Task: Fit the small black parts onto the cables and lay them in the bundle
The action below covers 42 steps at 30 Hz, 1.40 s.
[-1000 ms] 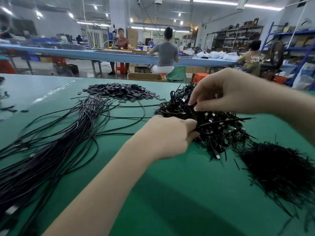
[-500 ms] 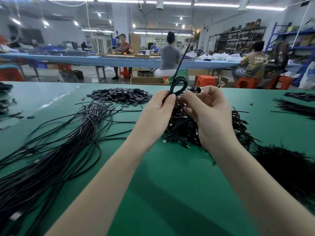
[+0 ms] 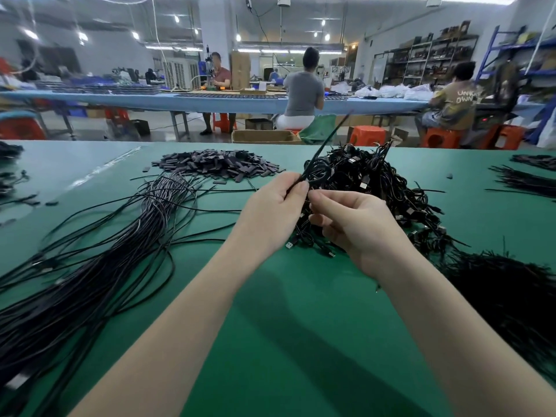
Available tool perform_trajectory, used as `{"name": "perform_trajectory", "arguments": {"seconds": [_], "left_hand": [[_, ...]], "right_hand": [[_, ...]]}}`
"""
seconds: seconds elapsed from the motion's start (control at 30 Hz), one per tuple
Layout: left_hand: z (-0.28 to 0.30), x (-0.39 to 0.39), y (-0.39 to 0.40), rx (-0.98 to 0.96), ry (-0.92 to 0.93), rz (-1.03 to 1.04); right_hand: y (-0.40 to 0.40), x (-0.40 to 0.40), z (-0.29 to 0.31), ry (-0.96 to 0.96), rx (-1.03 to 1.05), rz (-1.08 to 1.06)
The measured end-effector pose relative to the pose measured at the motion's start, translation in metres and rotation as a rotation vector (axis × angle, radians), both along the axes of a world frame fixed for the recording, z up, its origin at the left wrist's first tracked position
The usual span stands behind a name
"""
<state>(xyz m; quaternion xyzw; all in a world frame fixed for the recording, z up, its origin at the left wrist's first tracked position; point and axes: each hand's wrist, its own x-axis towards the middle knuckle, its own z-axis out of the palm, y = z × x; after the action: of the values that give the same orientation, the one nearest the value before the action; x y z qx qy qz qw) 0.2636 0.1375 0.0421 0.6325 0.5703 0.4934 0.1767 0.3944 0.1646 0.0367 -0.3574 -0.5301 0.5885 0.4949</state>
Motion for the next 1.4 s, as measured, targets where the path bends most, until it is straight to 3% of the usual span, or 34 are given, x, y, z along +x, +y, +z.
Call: {"name": "perform_trajectory", "arguments": {"seconds": [0.13, 0.3, 0.43, 0.53, 0.6, 0.73, 0.83, 1.0, 1.07, 1.23, 1.4], "left_hand": [[-0.004, 0.0, 0.001, 0.075, 0.114, 0.062], [-0.004, 0.004, 0.0, 0.068, 0.151, 0.143], [0.001, 0.0, -0.001, -0.199, 0.137, 0.113], [0.009, -0.008, -0.004, -0.438, -0.106, -0.069], [0.014, -0.015, -0.004, -0.358, -0.175, -0.124], [0.02, -0.019, -0.008, -0.079, -0.131, -0.204], [0.019, -0.018, -0.009, -0.133, -0.199, -0.232], [0.019, -0.015, -0.011, -0.22, -0.239, -0.181], [0.019, -0.019, -0.012, -0.227, -0.148, -0.202], [0.025, -0.027, -0.017, -0.065, 0.344, -0.2], [0.02, -0.016, -0.013, -0.023, 0.092, -0.076]], "right_hand": [[0.001, 0.001, -0.003, -0.084, 0.078, -0.039], [0.003, -0.001, -0.007, -0.407, 0.538, -0.34], [0.001, 0.001, -0.008, -0.704, 0.971, -0.496], [0.002, 0.0, -0.013, -0.836, 1.329, -0.533], [0.003, 0.002, -0.012, -0.762, 1.327, -0.447], [0.011, 0.004, -0.01, -0.601, 1.109, -0.346], [0.012, 0.002, -0.012, -0.584, 1.034, -0.306], [0.011, 0.009, -0.011, -0.645, 1.15, -0.316], [0.01, 0.008, -0.009, -0.645, 1.191, -0.361], [0.009, 0.006, -0.008, -0.614, 1.209, -0.42], [0.006, 0.002, -0.006, -0.542, 1.229, -0.486]]}}
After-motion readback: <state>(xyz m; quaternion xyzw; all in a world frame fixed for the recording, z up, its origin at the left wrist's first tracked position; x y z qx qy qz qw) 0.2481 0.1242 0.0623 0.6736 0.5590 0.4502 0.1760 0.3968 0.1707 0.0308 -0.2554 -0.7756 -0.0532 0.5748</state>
